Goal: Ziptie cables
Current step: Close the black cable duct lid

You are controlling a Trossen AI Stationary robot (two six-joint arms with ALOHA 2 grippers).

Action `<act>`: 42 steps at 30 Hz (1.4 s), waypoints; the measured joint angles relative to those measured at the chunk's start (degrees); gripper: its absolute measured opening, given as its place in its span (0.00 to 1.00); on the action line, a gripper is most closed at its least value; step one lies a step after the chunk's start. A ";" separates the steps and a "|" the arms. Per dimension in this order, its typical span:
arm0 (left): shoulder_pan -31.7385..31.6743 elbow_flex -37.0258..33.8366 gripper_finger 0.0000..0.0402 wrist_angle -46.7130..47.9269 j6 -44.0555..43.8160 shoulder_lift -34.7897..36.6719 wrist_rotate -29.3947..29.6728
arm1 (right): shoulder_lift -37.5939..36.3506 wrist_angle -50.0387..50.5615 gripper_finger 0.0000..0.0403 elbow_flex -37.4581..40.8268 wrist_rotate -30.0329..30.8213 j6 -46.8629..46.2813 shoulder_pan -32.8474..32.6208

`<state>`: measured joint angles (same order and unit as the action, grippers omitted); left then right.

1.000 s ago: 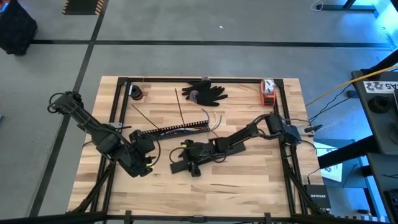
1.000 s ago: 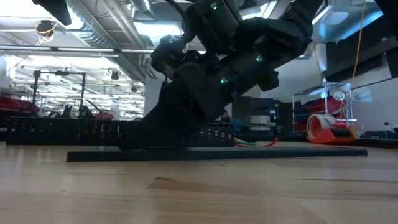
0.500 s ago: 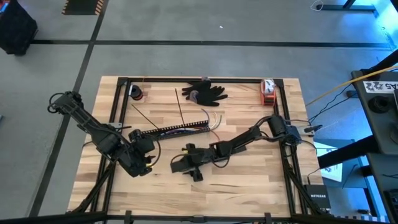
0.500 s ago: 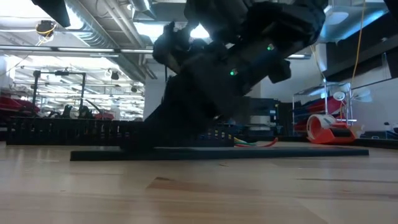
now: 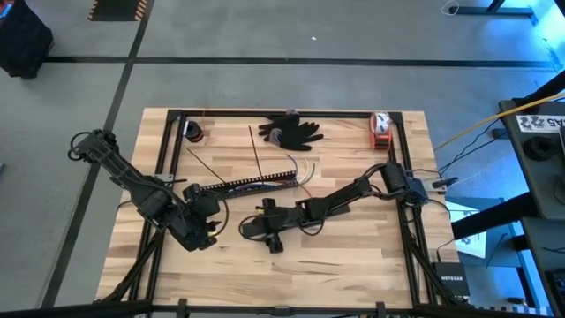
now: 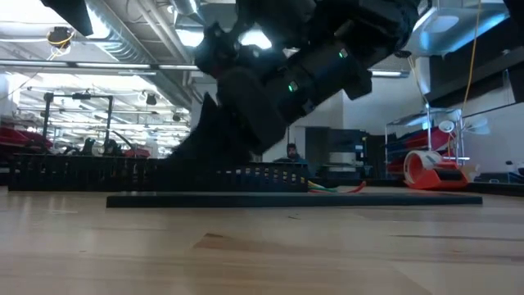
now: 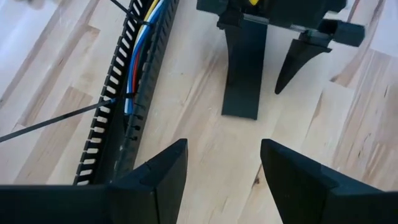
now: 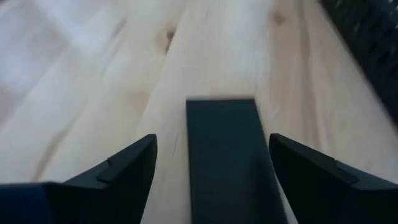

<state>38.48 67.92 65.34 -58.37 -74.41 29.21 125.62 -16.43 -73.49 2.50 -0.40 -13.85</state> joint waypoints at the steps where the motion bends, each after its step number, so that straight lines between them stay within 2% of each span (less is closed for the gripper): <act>1: 0.00 0.00 0.49 -0.03 -0.02 0.00 0.00 | -0.10 0.00 0.75 -0.19 0.01 0.33 0.02; 5: 0.00 0.00 0.49 -0.02 -0.85 0.00 -0.02 | 0.58 2.81 0.75 -0.27 0.10 0.70 0.11; 13: 0.00 0.00 0.49 -0.02 -1.25 0.00 -0.02 | 2.64 1.66 0.75 -0.55 1.45 0.91 0.46; 25: 0.00 -0.02 0.49 -0.02 -2.75 0.00 -0.06 | 0.49 4.22 0.75 -3.46 2.19 2.15 1.37; 28: 0.00 -0.02 0.49 0.00 -2.90 0.00 -0.07 | 1.69 6.69 0.75 -3.28 1.65 2.09 2.01; 34: 0.00 -0.02 0.49 -0.01 -2.95 0.00 -0.07 | 4.21 5.44 0.75 -3.68 -2.46 1.41 2.74; 42: 0.00 -0.02 0.49 -0.04 -3.12 0.00 -0.07 | 4.61 6.18 0.75 -3.68 -4.55 0.34 2.75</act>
<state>38.48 67.90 65.30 -61.50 -74.41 29.15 130.23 -10.25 -77.17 -2.06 -0.06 -11.09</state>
